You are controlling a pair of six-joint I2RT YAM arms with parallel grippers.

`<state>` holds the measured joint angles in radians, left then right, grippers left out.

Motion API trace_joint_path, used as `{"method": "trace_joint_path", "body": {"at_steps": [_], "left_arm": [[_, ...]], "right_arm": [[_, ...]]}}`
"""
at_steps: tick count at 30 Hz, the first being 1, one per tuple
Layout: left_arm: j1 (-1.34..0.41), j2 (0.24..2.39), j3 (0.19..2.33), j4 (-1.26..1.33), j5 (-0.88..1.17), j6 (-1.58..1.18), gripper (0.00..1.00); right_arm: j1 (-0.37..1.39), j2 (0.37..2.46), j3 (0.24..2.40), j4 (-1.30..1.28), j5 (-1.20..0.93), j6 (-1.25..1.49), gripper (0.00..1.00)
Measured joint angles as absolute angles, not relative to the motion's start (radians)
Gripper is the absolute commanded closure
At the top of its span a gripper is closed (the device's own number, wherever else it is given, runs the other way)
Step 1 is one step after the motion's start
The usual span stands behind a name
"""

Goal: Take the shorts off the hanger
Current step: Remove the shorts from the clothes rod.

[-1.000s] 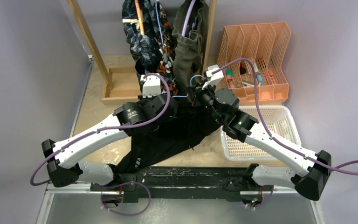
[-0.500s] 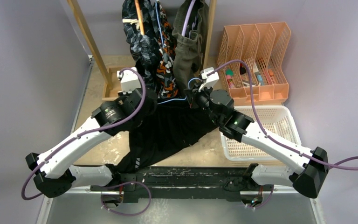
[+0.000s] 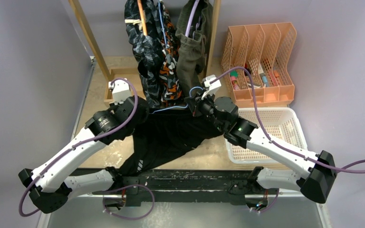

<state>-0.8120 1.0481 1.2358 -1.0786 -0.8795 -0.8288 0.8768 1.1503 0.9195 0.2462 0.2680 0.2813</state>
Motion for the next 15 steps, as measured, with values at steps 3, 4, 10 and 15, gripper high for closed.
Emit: {"method": "trace_joint_path", "body": {"at_steps": [3,4,10,15], "left_arm": [[-0.794,1.036,1.228,-1.059,-0.846,-0.826,1.0],[-0.791,1.036,1.225,-1.052,-0.835,-0.826,1.0],[-0.785,0.971,1.11,-0.998,-0.788,-0.841,1.0],[-0.777,0.933,1.081,-0.973,-0.766,-0.855,1.0]], "right_arm": [[0.877,1.15,0.92,0.247,0.271,0.291,1.0],[0.877,1.15,0.92,0.245,0.275,0.291,1.0],[0.877,1.158,0.944,0.186,0.303,0.286,1.0],[0.875,1.113,0.915,0.196,0.261,0.289,1.0]]}}
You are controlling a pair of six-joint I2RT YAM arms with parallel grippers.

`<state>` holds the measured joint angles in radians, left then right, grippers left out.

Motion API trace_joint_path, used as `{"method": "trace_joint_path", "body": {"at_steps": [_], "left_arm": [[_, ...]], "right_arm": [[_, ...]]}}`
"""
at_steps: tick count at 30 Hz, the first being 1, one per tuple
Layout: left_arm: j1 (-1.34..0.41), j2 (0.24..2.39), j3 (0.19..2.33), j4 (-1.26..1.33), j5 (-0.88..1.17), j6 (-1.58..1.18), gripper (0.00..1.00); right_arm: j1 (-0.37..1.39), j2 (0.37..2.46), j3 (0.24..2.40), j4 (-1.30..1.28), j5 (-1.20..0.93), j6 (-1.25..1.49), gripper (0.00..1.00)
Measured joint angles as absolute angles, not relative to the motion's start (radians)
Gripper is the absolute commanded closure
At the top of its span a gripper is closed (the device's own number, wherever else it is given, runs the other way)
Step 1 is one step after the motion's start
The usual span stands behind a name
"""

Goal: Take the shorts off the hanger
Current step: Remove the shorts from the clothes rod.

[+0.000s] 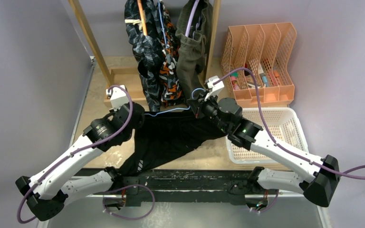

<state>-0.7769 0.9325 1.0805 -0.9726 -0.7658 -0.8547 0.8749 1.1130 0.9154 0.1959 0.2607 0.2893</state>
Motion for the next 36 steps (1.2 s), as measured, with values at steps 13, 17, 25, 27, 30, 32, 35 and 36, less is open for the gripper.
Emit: {"method": "trace_joint_path", "body": {"at_steps": [13,17,25,27,30,32,35,36], "left_arm": [[-0.693,0.927,1.096,-0.942,-0.741,-0.854,1.0],[-0.678,0.942,1.117,-0.93,-0.746,-0.853,1.0],[-0.669,0.97,1.17,-0.883,-0.736,-0.827,1.0],[-0.669,0.983,1.169,-0.883,-0.736,-0.819,1.0],[-0.668,0.992,1.164,-0.882,-0.742,-0.814,1.0],[-0.667,0.992,1.163,-0.879,-0.747,-0.802,1.0],[-0.651,0.995,1.163,-0.869,-0.747,-0.781,1.0],[-0.639,1.002,1.163,-0.864,-0.746,-0.773,1.0]], "right_arm": [[0.85,1.092,0.912,0.196,0.22,0.336,1.0],[0.842,1.059,0.892,0.225,0.17,0.322,1.0],[0.836,0.991,0.822,0.295,0.142,0.287,1.0],[0.836,0.982,0.805,0.311,0.112,0.27,1.0],[0.834,0.981,0.792,0.333,0.06,0.241,1.0],[0.833,0.982,0.791,0.341,0.047,0.224,1.0],[0.832,0.982,0.788,0.353,0.05,0.21,1.0],[0.832,0.981,0.781,0.363,0.058,0.207,1.0]]}}
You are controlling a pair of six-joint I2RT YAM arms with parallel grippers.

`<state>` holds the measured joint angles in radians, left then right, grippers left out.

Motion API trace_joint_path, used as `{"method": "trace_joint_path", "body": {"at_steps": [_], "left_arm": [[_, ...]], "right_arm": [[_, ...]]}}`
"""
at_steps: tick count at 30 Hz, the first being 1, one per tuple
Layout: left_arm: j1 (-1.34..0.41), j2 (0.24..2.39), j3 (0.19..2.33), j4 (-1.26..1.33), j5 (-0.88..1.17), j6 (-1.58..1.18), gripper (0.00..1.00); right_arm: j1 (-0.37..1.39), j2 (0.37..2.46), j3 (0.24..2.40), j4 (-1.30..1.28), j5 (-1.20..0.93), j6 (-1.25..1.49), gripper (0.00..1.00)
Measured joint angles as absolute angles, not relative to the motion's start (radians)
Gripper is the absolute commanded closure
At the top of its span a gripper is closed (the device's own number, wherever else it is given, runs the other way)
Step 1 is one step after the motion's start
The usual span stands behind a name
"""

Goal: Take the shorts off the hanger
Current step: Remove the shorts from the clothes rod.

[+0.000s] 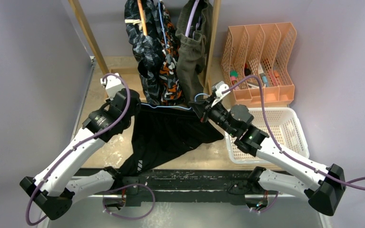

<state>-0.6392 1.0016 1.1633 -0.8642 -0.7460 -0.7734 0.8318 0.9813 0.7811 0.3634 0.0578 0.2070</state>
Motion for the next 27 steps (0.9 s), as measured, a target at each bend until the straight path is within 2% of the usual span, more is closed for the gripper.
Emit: {"method": "trace_joint_path", "body": {"at_steps": [5,10,25,27], "left_arm": [[-0.569,1.042,1.122,-0.809,-0.691,-0.752,1.0],[-0.458,1.033,1.09,-0.762,-0.533,-0.674,1.0],[-0.427,0.971,0.962,-0.655,-0.199,-0.526,1.0],[-0.425,0.96,0.949,-0.645,-0.17,-0.512,0.94]], "right_arm": [[0.832,0.982,0.744,0.375,0.121,0.2,1.0],[0.831,0.991,0.735,0.388,0.136,0.207,1.0],[0.799,1.02,0.77,0.382,0.148,0.273,1.0],[0.797,1.041,0.805,0.369,0.17,0.276,1.0]]}}
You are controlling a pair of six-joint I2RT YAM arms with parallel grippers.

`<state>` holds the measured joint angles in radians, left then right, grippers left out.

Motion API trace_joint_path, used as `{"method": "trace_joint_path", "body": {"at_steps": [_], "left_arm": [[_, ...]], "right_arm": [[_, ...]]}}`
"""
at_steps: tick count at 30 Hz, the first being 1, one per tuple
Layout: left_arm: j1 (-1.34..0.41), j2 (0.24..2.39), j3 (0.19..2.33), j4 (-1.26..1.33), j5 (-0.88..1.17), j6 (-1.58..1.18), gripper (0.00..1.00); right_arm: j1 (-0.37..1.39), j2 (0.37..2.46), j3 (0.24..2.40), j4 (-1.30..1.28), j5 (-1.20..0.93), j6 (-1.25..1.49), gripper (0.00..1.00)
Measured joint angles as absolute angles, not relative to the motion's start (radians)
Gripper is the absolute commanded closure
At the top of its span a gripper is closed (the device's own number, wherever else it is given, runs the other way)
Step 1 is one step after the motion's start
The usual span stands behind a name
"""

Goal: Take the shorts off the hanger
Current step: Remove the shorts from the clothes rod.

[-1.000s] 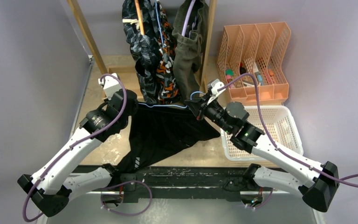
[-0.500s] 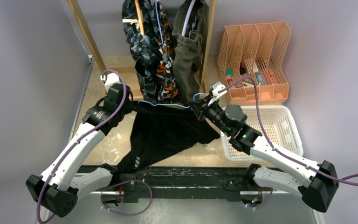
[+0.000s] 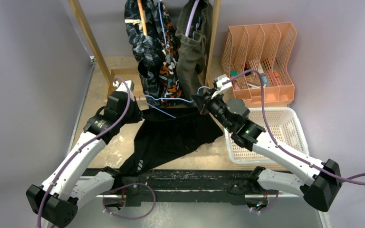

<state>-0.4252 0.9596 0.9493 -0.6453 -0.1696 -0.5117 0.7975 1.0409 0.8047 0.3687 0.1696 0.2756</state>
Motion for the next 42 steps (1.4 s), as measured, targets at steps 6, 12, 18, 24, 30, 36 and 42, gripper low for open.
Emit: {"method": "trace_joint_path", "body": {"at_steps": [6,12,18,24,30,36,42], "left_arm": [[-0.42,0.969,0.947,-0.662,-0.078,-0.457,0.43],[-0.416,0.964,1.019,-0.743,-0.175,-0.435,0.3],[-0.413,0.931,1.114,-0.735,-0.271,-0.366,0.27],[-0.412,0.914,1.114,-0.693,-0.065,-0.237,0.22],[-0.412,0.972,1.178,-0.852,0.147,-0.126,0.23],[-0.413,0.97,1.166,-0.93,0.27,-0.102,0.23],[-0.413,0.969,1.165,-0.955,0.34,-0.089,0.33]], "right_arm": [[0.794,1.111,0.873,0.31,0.22,0.269,1.0],[0.789,1.12,0.873,0.27,0.189,0.204,1.0],[0.788,1.126,0.897,0.221,0.055,0.103,1.0],[0.785,1.135,0.91,0.216,-0.111,0.02,1.0],[0.785,1.188,0.977,0.215,-0.218,-0.022,1.0],[0.78,1.205,1.035,0.205,-0.31,-0.047,1.0],[0.722,1.205,1.071,0.182,-0.412,-0.044,1.0]]}}
